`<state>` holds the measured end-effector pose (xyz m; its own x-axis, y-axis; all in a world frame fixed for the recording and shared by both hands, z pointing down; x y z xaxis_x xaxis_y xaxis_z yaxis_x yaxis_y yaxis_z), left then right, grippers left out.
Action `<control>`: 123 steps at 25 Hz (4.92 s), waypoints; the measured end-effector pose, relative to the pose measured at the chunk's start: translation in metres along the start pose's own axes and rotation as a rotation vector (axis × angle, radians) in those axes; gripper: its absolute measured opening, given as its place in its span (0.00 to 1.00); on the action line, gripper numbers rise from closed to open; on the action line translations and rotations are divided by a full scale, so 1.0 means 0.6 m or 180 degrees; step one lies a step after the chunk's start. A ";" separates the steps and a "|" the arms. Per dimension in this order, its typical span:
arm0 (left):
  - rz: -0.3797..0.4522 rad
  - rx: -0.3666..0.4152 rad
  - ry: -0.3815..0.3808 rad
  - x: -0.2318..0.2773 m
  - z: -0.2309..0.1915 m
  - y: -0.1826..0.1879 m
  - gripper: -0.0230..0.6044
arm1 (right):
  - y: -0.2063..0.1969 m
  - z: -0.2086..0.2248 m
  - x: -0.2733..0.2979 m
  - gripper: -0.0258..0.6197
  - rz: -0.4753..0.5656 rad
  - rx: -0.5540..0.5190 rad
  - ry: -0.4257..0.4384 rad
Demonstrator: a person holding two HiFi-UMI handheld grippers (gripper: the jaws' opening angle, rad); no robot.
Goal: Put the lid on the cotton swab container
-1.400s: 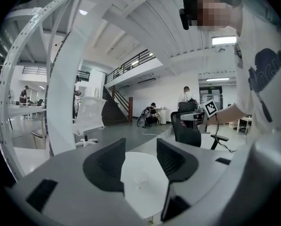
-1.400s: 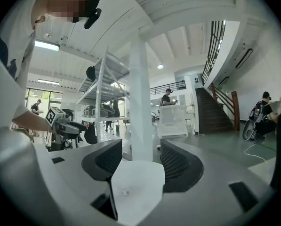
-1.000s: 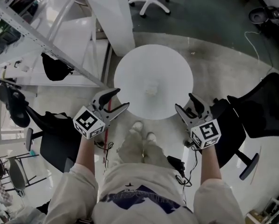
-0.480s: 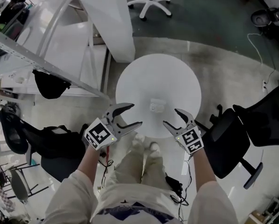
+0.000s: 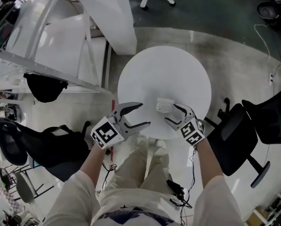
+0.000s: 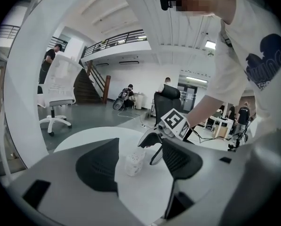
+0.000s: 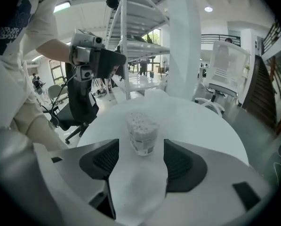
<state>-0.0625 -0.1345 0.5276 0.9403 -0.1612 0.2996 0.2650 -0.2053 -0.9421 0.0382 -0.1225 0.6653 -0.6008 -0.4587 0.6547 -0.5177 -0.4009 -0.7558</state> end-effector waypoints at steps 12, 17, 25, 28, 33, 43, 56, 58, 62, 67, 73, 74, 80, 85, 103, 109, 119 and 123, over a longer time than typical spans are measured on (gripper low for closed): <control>-0.0102 0.0136 -0.0203 0.024 -0.001 -0.019 0.46 | 0.008 0.007 0.039 0.43 0.0047 -0.0076 0.0042; -0.0145 0.0276 -0.0286 0.036 -0.013 -0.011 0.46 | 0.009 0.006 0.040 0.41 0.0050 -0.0127 0.0071; -0.0134 0.0491 -0.0400 0.093 -0.055 0.020 0.46 | 0.010 0.006 0.041 0.41 0.0076 -0.0141 0.0083; -0.0198 0.0500 -0.0459 0.124 -0.073 0.016 0.46 | 0.010 0.006 0.041 0.41 0.0090 -0.0149 0.0092; -0.0174 0.0277 -0.0549 0.162 -0.092 0.014 0.46 | 0.008 0.007 0.041 0.41 0.0101 -0.0149 0.0086; -0.0349 0.0038 -0.0763 0.182 -0.079 -0.018 0.31 | 0.010 0.007 0.040 0.41 0.0137 -0.0163 0.0088; -0.0325 -0.0242 -0.0806 0.176 -0.079 -0.026 0.15 | 0.010 0.009 0.041 0.41 0.0106 -0.0170 0.0086; -0.0333 -0.0265 -0.0844 0.173 -0.073 -0.027 0.13 | 0.010 0.009 0.041 0.41 0.0109 -0.0166 0.0085; -0.0357 -0.0293 -0.0912 0.169 -0.060 -0.030 0.11 | 0.008 0.007 0.040 0.41 0.0108 -0.0160 0.0087; -0.0378 -0.0350 -0.0997 0.162 -0.045 -0.037 0.10 | 0.009 0.008 0.041 0.41 0.0114 -0.0158 0.0090; -0.0435 -0.0359 -0.1040 0.156 -0.030 -0.047 0.09 | 0.008 0.007 0.039 0.41 0.0085 -0.0162 0.0076; -0.0438 -0.0370 -0.1045 0.156 -0.028 -0.049 0.09 | 0.009 0.007 0.039 0.41 0.0084 -0.0165 0.0076; -0.0572 -0.0344 -0.1073 0.153 -0.015 -0.071 0.04 | 0.009 0.007 0.039 0.41 0.0079 -0.0175 0.0085; -0.0664 -0.0328 -0.1098 0.153 -0.009 -0.090 0.04 | 0.009 0.006 0.041 0.40 0.0101 -0.0164 0.0082; -0.0551 -0.0431 -0.1045 0.153 -0.014 -0.091 0.03 | 0.011 0.007 0.041 0.40 0.0117 -0.0180 0.0076; -0.0549 -0.0408 -0.1033 0.154 -0.014 -0.090 0.03 | 0.011 0.007 0.040 0.40 0.0132 -0.0179 0.0079; -0.0410 -0.0429 -0.0998 0.151 -0.010 -0.090 0.03 | 0.012 0.007 0.041 0.41 0.0169 -0.0196 0.0060; -0.0187 -0.0566 -0.0949 0.143 -0.007 -0.081 0.03 | 0.010 0.006 0.039 0.41 0.0198 -0.0202 0.0053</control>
<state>0.0045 -0.1422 0.5999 0.9525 0.1395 0.2707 0.3039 -0.3751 -0.8757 0.0231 -0.1385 0.6759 -0.6429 -0.4676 0.6067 -0.5162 -0.3208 -0.7942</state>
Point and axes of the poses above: the fingertips, and each gripper's own axes: x forward along the fingers, z to its right, y out of its top, the point moved 1 cm from there along -x, backward along the fingers, and after that the axes turned 3 degrees about z, right-handed, at the moved point
